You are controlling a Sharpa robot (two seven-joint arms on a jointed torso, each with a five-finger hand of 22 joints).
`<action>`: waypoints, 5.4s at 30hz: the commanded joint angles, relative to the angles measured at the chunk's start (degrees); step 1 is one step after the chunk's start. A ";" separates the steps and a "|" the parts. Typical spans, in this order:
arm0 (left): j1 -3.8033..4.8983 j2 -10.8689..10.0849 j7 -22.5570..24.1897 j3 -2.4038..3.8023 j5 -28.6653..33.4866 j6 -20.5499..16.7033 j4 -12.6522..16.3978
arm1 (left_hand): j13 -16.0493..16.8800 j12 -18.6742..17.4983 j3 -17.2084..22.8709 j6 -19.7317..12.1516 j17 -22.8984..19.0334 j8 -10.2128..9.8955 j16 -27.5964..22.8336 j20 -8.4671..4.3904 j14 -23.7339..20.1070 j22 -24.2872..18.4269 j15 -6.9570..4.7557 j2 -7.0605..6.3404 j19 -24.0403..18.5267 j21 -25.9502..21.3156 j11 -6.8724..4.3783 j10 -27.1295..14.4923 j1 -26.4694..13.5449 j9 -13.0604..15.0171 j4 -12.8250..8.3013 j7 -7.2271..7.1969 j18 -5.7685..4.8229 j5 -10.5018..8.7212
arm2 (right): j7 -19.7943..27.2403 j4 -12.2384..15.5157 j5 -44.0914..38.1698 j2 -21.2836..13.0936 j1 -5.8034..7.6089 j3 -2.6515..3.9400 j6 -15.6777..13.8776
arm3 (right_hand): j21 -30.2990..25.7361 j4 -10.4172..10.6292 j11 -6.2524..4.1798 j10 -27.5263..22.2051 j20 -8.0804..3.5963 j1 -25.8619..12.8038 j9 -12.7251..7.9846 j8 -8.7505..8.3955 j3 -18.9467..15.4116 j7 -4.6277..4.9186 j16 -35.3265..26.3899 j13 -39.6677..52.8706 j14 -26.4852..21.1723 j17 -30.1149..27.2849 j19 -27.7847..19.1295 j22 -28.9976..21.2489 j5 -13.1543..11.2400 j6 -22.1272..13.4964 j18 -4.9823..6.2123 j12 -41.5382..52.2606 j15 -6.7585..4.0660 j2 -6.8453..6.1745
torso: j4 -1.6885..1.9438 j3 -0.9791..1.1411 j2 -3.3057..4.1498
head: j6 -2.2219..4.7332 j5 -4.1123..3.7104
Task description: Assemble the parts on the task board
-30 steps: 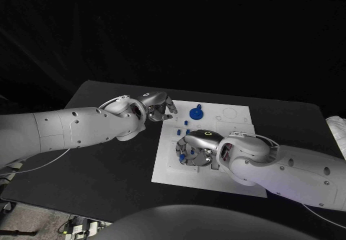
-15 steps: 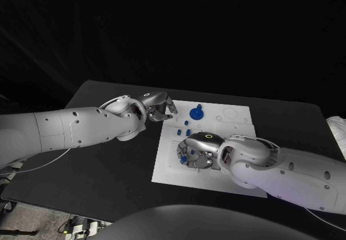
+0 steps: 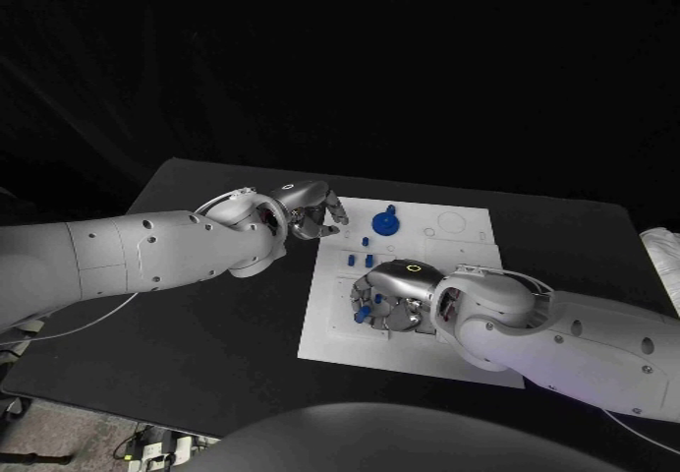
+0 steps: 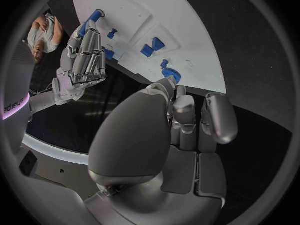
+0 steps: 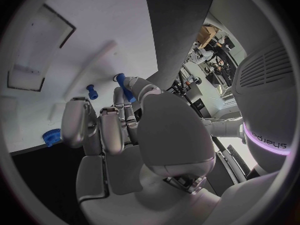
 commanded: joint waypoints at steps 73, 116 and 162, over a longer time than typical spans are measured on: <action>0.00 0.21 0.13 0.03 0.18 -0.76 -0.02 | -0.21 -0.22 0.80 0.23 -0.08 0.33 -0.31 0.03 -0.50 9.64 -0.08 0.16 -0.59 -0.22 -0.11 0.19 0.67 0.16 0.04 0.70 0.54 0.02 | 0.86 8.62 0.52 -26.35 8.23 -0.73 -9.49 | -15.33 5.06 -2.25 15.44 -0.58 -5.86 -13.43 -13.82 -4.10 -0.84 -1.40 -2.46 -4.25 -3.52 -10.32 5.34 -18.24 -2.79 2.73 1.07 -1.05 -1.73 | 0.00 -0.04 -0.04 | -0.01 -3.14; -0.08 0.75 0.63 0.03 0.20 -1.02 -0.36 | -0.26 -0.17 1.11 0.03 0.05 0.23 -0.19 0.01 -0.49 9.67 -0.09 0.11 -0.59 -0.16 -0.05 0.31 0.68 0.13 0.11 0.70 0.53 0.14 | -32.08 -0.22 -0.70 -11.28 9.25 -0.32 22.24 | 8.25 13.51 -6.41 46.79 -4.97 -39.25 -8.61 -11.91 -12.54 -6.41 8.19 59.74 8.34 18.22 5.25 11.66 -24.04 22.82 -1.81 43.30 -5.34 -1.98 | 0.02 -0.06 -0.06 | -0.01 -4.99; -0.14 1.16 0.23 0.03 0.20 -0.56 -0.64 | -0.28 -0.14 1.24 0.15 0.04 0.31 -0.17 0.03 -0.51 9.66 -0.05 0.12 -0.61 -0.19 -0.04 0.41 0.59 0.17 0.15 0.84 0.54 0.17 | -34.02 -2.28 7.91 -10.78 9.76 -0.27 25.63 | 7.64 13.12 -6.62 46.79 -5.29 -37.30 -10.38 -14.83 -10.67 -6.47 8.19 59.74 8.34 18.22 4.93 11.43 -23.00 24.18 -1.67 43.30 -5.53 0.56 | -0.01 -0.06 -0.09 | -0.01 -5.28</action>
